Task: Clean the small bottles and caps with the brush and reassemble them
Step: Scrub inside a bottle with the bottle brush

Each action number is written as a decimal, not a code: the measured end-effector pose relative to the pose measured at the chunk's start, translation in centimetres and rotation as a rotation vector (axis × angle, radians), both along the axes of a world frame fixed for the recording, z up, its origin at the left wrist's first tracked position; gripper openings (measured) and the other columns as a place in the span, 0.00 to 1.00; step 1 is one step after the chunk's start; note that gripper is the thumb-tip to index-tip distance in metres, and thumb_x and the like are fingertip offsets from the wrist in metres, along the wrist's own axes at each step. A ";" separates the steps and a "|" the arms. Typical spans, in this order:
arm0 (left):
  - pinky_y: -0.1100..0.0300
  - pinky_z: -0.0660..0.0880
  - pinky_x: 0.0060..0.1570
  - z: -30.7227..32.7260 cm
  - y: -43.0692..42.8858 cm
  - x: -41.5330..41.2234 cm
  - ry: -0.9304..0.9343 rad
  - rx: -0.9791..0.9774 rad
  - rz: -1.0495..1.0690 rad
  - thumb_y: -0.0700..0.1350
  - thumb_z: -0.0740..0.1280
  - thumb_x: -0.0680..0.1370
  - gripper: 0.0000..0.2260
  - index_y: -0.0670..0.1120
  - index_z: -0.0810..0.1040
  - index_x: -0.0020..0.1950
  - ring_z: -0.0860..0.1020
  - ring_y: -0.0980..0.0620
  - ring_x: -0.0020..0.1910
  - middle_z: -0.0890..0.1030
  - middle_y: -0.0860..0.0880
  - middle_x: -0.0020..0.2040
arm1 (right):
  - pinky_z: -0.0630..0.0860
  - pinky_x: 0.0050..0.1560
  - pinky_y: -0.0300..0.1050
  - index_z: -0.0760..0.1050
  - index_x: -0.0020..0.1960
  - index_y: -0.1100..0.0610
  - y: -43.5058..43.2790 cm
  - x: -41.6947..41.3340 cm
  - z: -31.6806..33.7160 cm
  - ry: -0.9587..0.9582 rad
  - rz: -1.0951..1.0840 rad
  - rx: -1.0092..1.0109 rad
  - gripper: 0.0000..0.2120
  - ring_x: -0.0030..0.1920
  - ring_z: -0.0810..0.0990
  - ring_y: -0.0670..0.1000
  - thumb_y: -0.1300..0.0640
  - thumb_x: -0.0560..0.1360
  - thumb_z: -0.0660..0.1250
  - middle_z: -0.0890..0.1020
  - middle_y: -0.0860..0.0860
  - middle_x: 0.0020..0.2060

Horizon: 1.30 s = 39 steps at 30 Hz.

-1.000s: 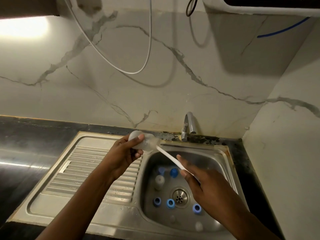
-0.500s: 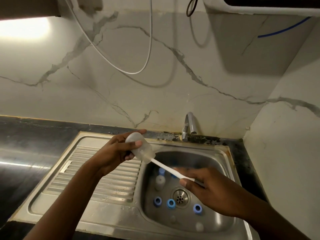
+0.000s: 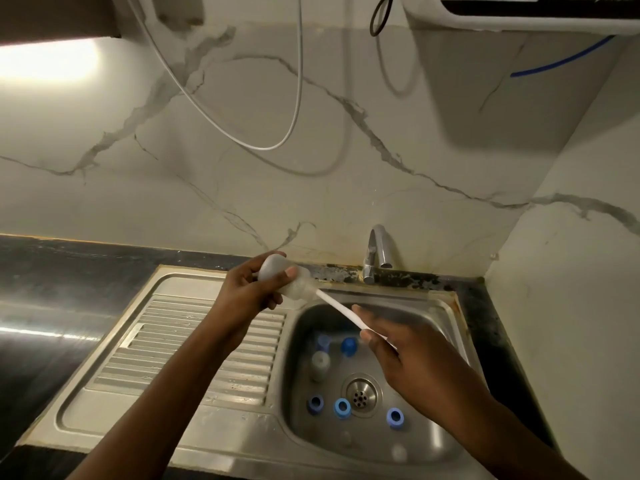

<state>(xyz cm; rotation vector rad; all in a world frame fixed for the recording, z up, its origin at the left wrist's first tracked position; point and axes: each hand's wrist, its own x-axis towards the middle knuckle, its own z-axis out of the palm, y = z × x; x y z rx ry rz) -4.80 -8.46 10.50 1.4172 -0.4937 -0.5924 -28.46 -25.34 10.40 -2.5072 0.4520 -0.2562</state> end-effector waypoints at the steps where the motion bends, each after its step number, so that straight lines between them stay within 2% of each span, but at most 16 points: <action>1: 0.60 0.78 0.38 0.1 0.2 0.1 -0.076 0.035 -0.006 0.51 0.79 0.75 0.19 0.48 0.83 0.64 0.79 0.48 0.40 0.84 0.41 0.54 | 0.80 0.35 0.40 0.60 0.78 0.31 -0.2 0.0 0.2 0.031 0.002 -0.084 0.22 0.32 0.80 0.44 0.38 0.84 0.51 0.80 0.47 0.33; 4: 0.60 0.78 0.38 0.6 0.7 0.6 -0.156 0.066 -0.034 0.50 0.79 0.76 0.18 0.48 0.83 0.64 0.80 0.46 0.40 0.84 0.41 0.53 | 0.80 0.39 0.38 0.58 0.80 0.35 -0.7 0.0 1.2 0.073 0.027 -0.206 0.23 0.35 0.81 0.44 0.39 0.85 0.51 0.82 0.46 0.39; 6: 0.60 0.78 0.37 0.7 1.0 1.0 -0.181 0.085 -0.047 0.48 0.78 0.76 0.18 0.47 0.83 0.65 0.79 0.46 0.40 0.84 0.40 0.53 | 0.77 0.36 0.35 0.61 0.80 0.36 -0.8 0.0 1.8 0.087 0.067 -0.201 0.23 0.34 0.80 0.43 0.40 0.85 0.53 0.80 0.44 0.37; 8: 0.59 0.78 0.38 0.8 1.4 1.3 -0.201 0.098 -0.070 0.48 0.78 0.76 0.19 0.48 0.82 0.66 0.79 0.45 0.40 0.84 0.40 0.53 | 0.73 0.34 0.33 0.64 0.79 0.37 -0.9 0.0 2.1 0.091 0.108 -0.133 0.22 0.34 0.79 0.43 0.41 0.85 0.57 0.77 0.42 0.34; 11: 0.58 0.77 0.38 0.7 2.3 1.9 -0.181 0.059 -0.116 0.49 0.79 0.76 0.20 0.48 0.83 0.67 0.78 0.45 0.40 0.83 0.39 0.56 | 0.72 0.31 0.37 0.70 0.76 0.38 -1.5 -0.4 2.1 0.080 0.176 0.041 0.21 0.33 0.79 0.47 0.43 0.84 0.62 0.80 0.42 0.33; 14: 0.60 0.76 0.38 0.0 3.2 2.1 -0.047 -0.049 -0.186 0.54 0.76 0.75 0.25 0.47 0.81 0.70 0.78 0.45 0.47 0.80 0.39 0.60 | 0.76 0.35 0.43 0.71 0.75 0.40 -1.3 -0.9 2.6 0.079 0.263 0.215 0.20 0.33 0.79 0.51 0.45 0.84 0.63 0.82 0.35 0.37; 17: 0.62 0.78 0.36 -0.7 3.1 1.7 0.194 -0.220 -0.201 0.57 0.74 0.78 0.25 0.43 0.80 0.70 0.79 0.47 0.46 0.81 0.41 0.56 | 0.78 0.37 0.51 0.71 0.76 0.41 -0.8 -0.9 2.6 0.026 0.268 0.312 0.21 0.34 0.78 0.54 0.45 0.84 0.64 0.82 0.44 0.37; 20: 0.64 0.81 0.36 -1.0 2.4 1.1 0.384 -0.315 -0.115 0.56 0.72 0.79 0.21 0.44 0.81 0.66 0.81 0.50 0.46 0.83 0.43 0.56 | 0.72 0.32 0.40 0.72 0.76 0.43 -0.5 -0.6 2.4 -0.065 0.207 0.248 0.20 0.30 0.75 0.46 0.47 0.84 0.64 0.79 0.41 0.33; 22: 0.63 0.82 0.38 -1.2 1.7 0.6 0.413 -0.302 -0.046 0.54 0.68 0.81 0.18 0.44 0.81 0.65 0.81 0.49 0.47 0.83 0.43 0.57 | 0.72 0.31 0.35 0.70 0.76 0.40 -0.4 -0.3 2.5 -0.077 0.154 0.138 0.20 0.32 0.78 0.45 0.47 0.84 0.62 0.78 0.40 0.32; 25: 0.61 0.83 0.41 -1.4 1.0 -0.2 0.268 -0.174 0.052 0.51 0.71 0.79 0.17 0.43 0.82 0.63 0.81 0.46 0.46 0.82 0.39 0.59 | 0.78 0.37 0.36 0.62 0.80 0.38 -1.0 -0.1 2.5 -0.008 0.101 -0.111 0.23 0.37 0.82 0.44 0.44 0.86 0.58 0.83 0.45 0.41; 28: 0.56 0.84 0.44 -1.4 0.9 -0.5 -0.055 -0.039 0.116 0.48 0.74 0.77 0.15 0.44 0.83 0.61 0.84 0.42 0.51 0.83 0.40 0.57 | 0.82 0.46 0.44 0.53 0.82 0.39 -1.4 -0.1 2.2 0.095 0.095 -0.359 0.25 0.42 0.81 0.47 0.45 0.87 0.54 0.83 0.49 0.47; 30: 0.53 0.84 0.44 -1.0 1.1 -0.6 -0.210 0.001 0.080 0.46 0.74 0.78 0.12 0.44 0.83 0.60 0.85 0.44 0.51 0.84 0.43 0.54 | 0.81 0.44 0.43 0.49 0.83 0.39 -1.3 -0.4 2.3 0.131 0.115 -0.458 0.26 0.41 0.79 0.46 0.46 0.87 0.54 0.80 0.48 0.46; 32: 0.51 0.84 0.43 -0.6 1.3 -0.5 -0.280 0.024 0.047 0.46 0.74 0.79 0.11 0.45 0.83 0.60 0.85 0.45 0.50 0.84 0.45 0.54 | 0.78 0.40 0.41 0.49 0.82 0.38 -1.2 -0.7 2.6 0.146 0.125 -0.479 0.26 0.39 0.78 0.46 0.44 0.87 0.53 0.78 0.47 0.43; 34: 0.52 0.84 0.43 -0.4 1.7 -0.1 -0.303 0.039 0.014 0.48 0.74 0.79 0.12 0.46 0.83 0.61 0.85 0.46 0.50 0.84 0.46 0.55 | 0.73 0.36 0.37 0.53 0.82 0.37 -1.2 -1.0 2.8 0.155 0.133 -0.402 0.24 0.37 0.77 0.47 0.43 0.87 0.53 0.77 0.47 0.40; 36: 0.55 0.83 0.41 -0.7 2.3 0.5 -0.286 0.039 -0.045 0.54 0.75 0.79 0.16 0.49 0.83 0.63 0.84 0.47 0.50 0.84 0.45 0.56 | 0.70 0.32 0.36 0.60 0.80 0.36 -1.3 -1.3 2.8 0.134 0.165 -0.233 0.23 0.34 0.78 0.49 0.42 0.86 0.56 0.78 0.46 0.36; 39: 0.60 0.78 0.35 -1.4 2.7 1.0 -0.050 -0.066 -0.100 0.62 0.71 0.79 0.25 0.45 0.81 0.67 0.79 0.46 0.46 0.81 0.41 0.55 | 0.74 0.30 0.44 0.68 0.76 0.34 -1.2 -1.8 2.4 0.045 0.219 0.090 0.21 0.32 0.79 0.54 0.43 0.84 0.63 0.81 0.47 0.34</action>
